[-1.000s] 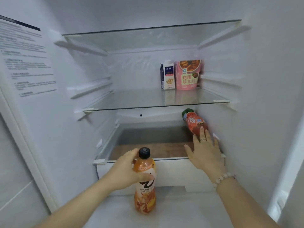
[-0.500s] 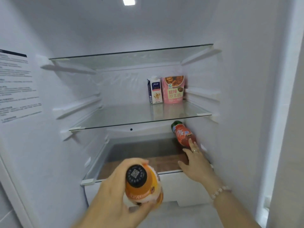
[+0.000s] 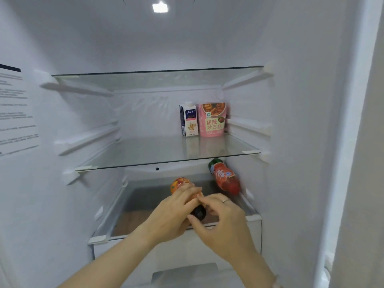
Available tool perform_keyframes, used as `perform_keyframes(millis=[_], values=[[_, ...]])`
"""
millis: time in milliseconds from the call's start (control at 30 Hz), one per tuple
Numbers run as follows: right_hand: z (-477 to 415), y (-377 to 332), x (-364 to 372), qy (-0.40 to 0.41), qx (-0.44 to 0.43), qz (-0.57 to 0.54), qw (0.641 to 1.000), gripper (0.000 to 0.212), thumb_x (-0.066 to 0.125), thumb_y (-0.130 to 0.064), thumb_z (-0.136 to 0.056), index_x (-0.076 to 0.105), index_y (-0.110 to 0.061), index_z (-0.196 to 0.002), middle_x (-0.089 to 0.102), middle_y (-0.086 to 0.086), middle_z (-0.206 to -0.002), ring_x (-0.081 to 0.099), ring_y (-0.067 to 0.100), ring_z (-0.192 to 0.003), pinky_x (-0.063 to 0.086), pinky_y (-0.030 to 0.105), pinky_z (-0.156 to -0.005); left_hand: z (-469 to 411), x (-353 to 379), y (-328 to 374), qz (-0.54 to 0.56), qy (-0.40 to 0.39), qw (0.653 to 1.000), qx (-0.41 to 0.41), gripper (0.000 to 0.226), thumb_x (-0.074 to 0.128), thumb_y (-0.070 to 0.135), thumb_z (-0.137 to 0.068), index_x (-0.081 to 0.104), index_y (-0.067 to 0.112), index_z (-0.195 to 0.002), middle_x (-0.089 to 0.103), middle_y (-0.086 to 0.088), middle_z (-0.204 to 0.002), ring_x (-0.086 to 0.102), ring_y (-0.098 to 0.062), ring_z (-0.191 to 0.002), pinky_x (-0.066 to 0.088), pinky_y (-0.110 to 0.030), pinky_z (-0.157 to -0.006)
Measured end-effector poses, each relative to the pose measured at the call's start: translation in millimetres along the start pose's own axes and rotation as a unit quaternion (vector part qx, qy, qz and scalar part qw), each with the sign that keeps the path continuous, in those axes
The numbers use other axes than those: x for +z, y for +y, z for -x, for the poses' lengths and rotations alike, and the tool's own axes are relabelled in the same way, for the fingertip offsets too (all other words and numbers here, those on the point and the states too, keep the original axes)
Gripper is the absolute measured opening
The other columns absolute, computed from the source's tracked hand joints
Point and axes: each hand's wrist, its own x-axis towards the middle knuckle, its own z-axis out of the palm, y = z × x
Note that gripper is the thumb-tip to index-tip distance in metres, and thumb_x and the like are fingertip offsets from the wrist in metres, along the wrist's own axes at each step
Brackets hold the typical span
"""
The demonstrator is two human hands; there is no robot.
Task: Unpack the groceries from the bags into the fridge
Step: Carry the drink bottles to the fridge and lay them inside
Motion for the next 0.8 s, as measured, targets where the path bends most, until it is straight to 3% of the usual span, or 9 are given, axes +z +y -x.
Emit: perform_keyframes(millis=[200, 267, 333, 400, 467, 533, 667, 733, 800], values=[[-2.1, -1.9, 14.3, -0.028, 0.044, 0.157, 0.986, 0.049, 0.088, -0.028, -0.052, 0.072, -0.022, -0.098, 0.069, -0.009, -0.069, 0.064, 0.006, -0.059, 0.05, 0.017, -0.055, -5.3, 20.2, -5.1, 0.061, 0.013, 0.996, -0.059, 0.07, 0.085, 0.026, -0.061, 0.052, 0.021, -0.122, 0.053, 0.007, -0.133, 0.037, -0.002, -0.128, 0.046, -0.023, -0.096], [-1.7, 0.5, 18.3, -0.031, 0.06, 0.185, 0.981, 0.036, 0.089, -0.023, -0.05, 0.072, -0.024, -0.082, 0.063, -0.009, -0.057, 0.059, 0.007, -0.048, 0.041, 0.015, -0.045, -9.0, 24.4, -5.3, 0.116, 0.014, 0.987, -0.114, 0.063, 0.076, 0.026, -0.073, 0.047, 0.02, -0.129, 0.044, 0.014, -0.135, 0.034, 0.003, -0.127, 0.042, -0.022, -0.101], [-2.3, 2.5, 20.1, -0.041, 0.056, 0.194, 0.979, 0.03, 0.091, -0.02, -0.046, 0.068, -0.024, -0.066, 0.06, -0.008, -0.053, 0.056, 0.007, -0.043, 0.037, 0.012, -0.042, -13.4, 25.3, -3.6, 0.161, 0.015, 0.973, -0.166, 0.061, 0.071, 0.031, -0.076, 0.044, 0.018, -0.128, 0.044, 0.014, -0.13, 0.047, -0.007, -0.12, 0.041, -0.021, -0.1], [-3.4, 5.0, 20.6, -0.053, 0.041, 0.209, 0.976, 0.033, 0.093, -0.022, -0.04, 0.069, -0.024, -0.062, 0.059, -0.007, -0.051, 0.055, 0.006, -0.041, 0.041, 0.012, -0.04, -16.9, 24.8, -3.1, 0.164, 0.013, 0.956, -0.244, 0.079, 0.077, 0.04, -0.068, 0.038, 0.019, -0.134, 0.041, 0.004, -0.136, 0.049, -0.016, -0.12, 0.04, -0.024, -0.102], [-2.8, 7.9, 20.1, -0.06, 0.038, 0.218, 0.973, 0.034, 0.093, -0.023, -0.037, 0.071, -0.023, -0.063, 0.059, -0.006, -0.05, 0.054, 0.006, -0.04, 0.042, 0.012, -0.039, -19.3, 20.5, 0.5, 0.152, -0.048, 0.925, -0.344, 0.097, 0.079, 0.045, -0.065, 0.026, 0.021, -0.142, 0.038, -0.001, -0.141, 0.049, -0.02, -0.122, 0.04, -0.027, -0.099], [-0.6, 13.2, 20.3, -0.066, 0.032, 0.215, 0.974, 0.033, 0.093, -0.021, -0.04, 0.072, -0.022, -0.066, 0.06, -0.005, -0.053, 0.055, 0.007, -0.042, 0.044, 0.013, -0.04, -23.0, 18.0, -0.1, 0.165, -0.114, 0.907, -0.371, 0.099, 0.079, 0.042, -0.066, 0.021, 0.023, -0.144, 0.049, -0.002, -0.134, 0.054, -0.021, -0.117, 0.043, -0.03, -0.097], [-3.1, 20.8, 22.9, -0.071, 0.039, 0.206, 0.975, 0.032, 0.092, -0.016, -0.044, 0.074, -0.018, -0.07, 0.063, -0.003, -0.058, 0.058, 0.01, -0.045, 0.046, 0.014, -0.043, -34.0, 14.1, -28.2, 0.412, -0.205, 0.793, -0.4, 0.099, 0.081, 0.026, -0.055, 0.032, 0.023, -0.141, 0.054, -0.003, -0.132, 0.054, -0.019, -0.117, 0.043, -0.037, -0.103], [-5.5, 24.2, 28.4, -0.079, 0.053, 0.2, 0.975, 0.029, 0.091, -0.013, -0.049, 0.075, -0.016, -0.073, 0.065, -0.001, -0.061, 0.06, 0.012, -0.048, 0.05, 0.017, -0.046, -41.9, 14.1, -41.7, 0.537, -0.187, 0.698, -0.434, 0.085, 0.079, 0.02, -0.06, 0.042, 0.014, -0.137, 0.059, -0.008, -0.125, 0.058, -0.022, -0.113, 0.044, -0.04, -0.102], [-11.0, 24.5, 34.2, -0.083, 0.06, 0.204, 0.974, 0.024, 0.085, -0.013, -0.064, 0.075, -0.013, -0.086, 0.069, 0.004, -0.074, 0.065, 0.017, -0.059, 0.055, 0.023, -0.055, -52.6, 18.8, -47.7, 0.564, -0.157, 0.66, -0.472, 0.071, 0.074, 0.016, -0.076, 0.041, 0.013, -0.139, 0.058, -0.01, -0.125, 0.059, -0.023, -0.11, 0.048, -0.038, -0.099]])
